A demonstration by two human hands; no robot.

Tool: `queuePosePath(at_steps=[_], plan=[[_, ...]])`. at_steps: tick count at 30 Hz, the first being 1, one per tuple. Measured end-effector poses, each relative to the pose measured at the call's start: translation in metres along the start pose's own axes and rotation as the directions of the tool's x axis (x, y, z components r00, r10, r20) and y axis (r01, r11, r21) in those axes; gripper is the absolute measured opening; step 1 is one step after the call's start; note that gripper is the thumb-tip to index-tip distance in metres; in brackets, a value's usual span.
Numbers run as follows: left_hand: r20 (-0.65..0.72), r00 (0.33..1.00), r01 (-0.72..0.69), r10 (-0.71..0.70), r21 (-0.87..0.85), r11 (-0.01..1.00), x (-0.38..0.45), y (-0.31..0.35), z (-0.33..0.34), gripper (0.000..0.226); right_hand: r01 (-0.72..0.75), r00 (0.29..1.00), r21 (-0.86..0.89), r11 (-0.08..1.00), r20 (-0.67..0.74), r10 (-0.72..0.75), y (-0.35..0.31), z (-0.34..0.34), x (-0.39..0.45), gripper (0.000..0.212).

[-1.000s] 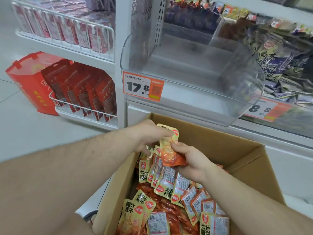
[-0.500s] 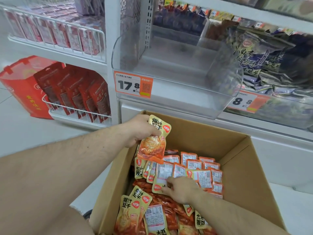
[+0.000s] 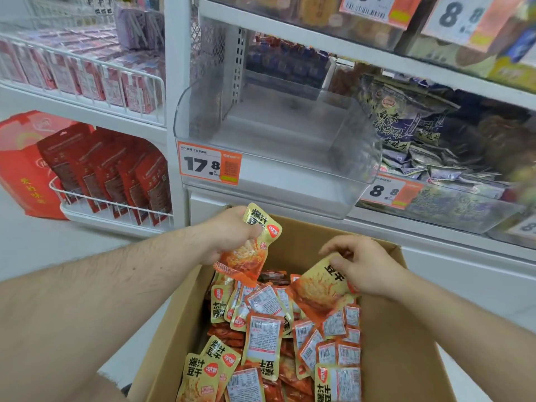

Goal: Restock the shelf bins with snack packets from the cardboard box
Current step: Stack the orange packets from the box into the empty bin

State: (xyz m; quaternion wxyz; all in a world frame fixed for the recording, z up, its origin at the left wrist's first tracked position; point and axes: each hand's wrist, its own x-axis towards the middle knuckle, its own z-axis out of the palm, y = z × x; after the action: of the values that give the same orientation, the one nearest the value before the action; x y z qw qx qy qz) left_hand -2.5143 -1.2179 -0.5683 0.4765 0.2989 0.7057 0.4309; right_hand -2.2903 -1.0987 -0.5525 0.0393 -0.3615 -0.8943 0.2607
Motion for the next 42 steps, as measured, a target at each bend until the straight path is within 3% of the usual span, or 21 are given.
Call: queuePosePath(at_steps=[5, 9, 11, 13, 18, 20, 22, 24, 26, 28, 32, 34, 39, 41, 42], plan=[[0.127, 0.992, 0.027, -0.013, -0.108, 0.994, -0.013, 0.011, 0.025, 0.016, 0.056, 0.994, 0.454, 0.889, 0.062, -0.094, -0.031, -0.021, 0.000, 0.034], [0.341, 0.939, 0.149, -0.053, -0.262, 0.953, -0.029, 0.024, 0.042, 0.044, 0.094, 0.995, 0.452, 0.887, -0.076, -0.067, -0.047, -0.013, 0.009, 0.035], [0.392, 0.918, 0.044, 0.054, -0.237, 0.970, -0.031, 0.023, 0.045, 0.030, 0.113, 0.983, 0.462, 0.880, -0.182, -0.031, -0.052, -0.011, 0.014, 0.035], [0.441, 0.887, -0.041, 0.137, -0.219, 0.975, -0.033, 0.020, 0.046, 0.031, 0.142, 0.967, 0.465, 0.874, -0.253, -0.023, -0.055, -0.010, 0.017, 0.036], [0.367, 0.917, -0.096, 0.157, -0.177, 0.980, -0.033, 0.021, 0.044, 0.039, 0.236, 0.933, 0.410, 0.881, -0.349, -0.088, -0.065, -0.007, 0.013, 0.041], [0.290, 0.939, -0.122, 0.183, -0.217, 0.968, -0.033, 0.026, 0.040, 0.039, 0.250, 0.875, 0.372, 0.894, -0.482, -0.044, -0.067, -0.010, 0.014, 0.041], [0.204, 0.957, -0.142, 0.207, -0.294, 0.945, -0.034, 0.033, 0.035, 0.039, 0.209, 0.841, 0.441, 0.873, -0.537, 0.070, -0.069, -0.018, 0.012, 0.038], [0.152, 0.960, -0.166, 0.234, -0.365, 0.916, -0.035, 0.040, 0.029, 0.039, 0.058, 0.922, 0.573, 0.818, -0.344, 0.176, -0.072, -0.023, 0.008, 0.052], [0.139, 0.959, -0.170, 0.246, -0.410, 0.896, -0.038, 0.046, 0.025, 0.043, -0.090, 0.989, 0.610, 0.787, -0.040, 0.144, -0.074, -0.021, 0.003, 0.071], [0.152, 0.961, -0.148, 0.232, -0.429, 0.891, -0.041, 0.050, 0.024, 0.046, -0.121, 0.992, 0.648, 0.752, 0.114, 0.061, -0.075, -0.018, 0.000, 0.064], [0.196, 0.957, -0.089, 0.214, -0.501, 0.861, -0.043, 0.057, 0.018, 0.021, -0.121, 0.992, 0.710, 0.693, 0.119, 0.052, -0.077, -0.021, 0.005, 0.033], [0.192, 0.958, -0.091, 0.215, -0.506, 0.858, -0.041, 0.061, 0.014, 0.027, -0.133, 0.990, 0.721, 0.680, 0.133, 0.053, -0.082, -0.027, 0.006, 0.027], [0.017, 0.963, -0.229, 0.271, -0.484, 0.844, -0.039, 0.080, -0.002, 0.026, -0.174, 0.982, 0.746, 0.643, 0.175, 0.063, -0.111, -0.050, 0.025, 0.012], [-0.196, 0.921, -0.383, 0.337, -0.285, 0.879, -0.035, 0.084, -0.017, 0.022, -0.201, 0.976, 0.706, 0.679, 0.204, 0.078, -0.121, -0.061, 0.045, 0.012], [-0.332, 0.842, -0.472, 0.425, -0.070, 0.879, -0.029, 0.082, -0.028, 0.022, -0.219, 0.973, 0.689, 0.691, 0.207, 0.101, -0.124, -0.067, 0.058, 0.016]])
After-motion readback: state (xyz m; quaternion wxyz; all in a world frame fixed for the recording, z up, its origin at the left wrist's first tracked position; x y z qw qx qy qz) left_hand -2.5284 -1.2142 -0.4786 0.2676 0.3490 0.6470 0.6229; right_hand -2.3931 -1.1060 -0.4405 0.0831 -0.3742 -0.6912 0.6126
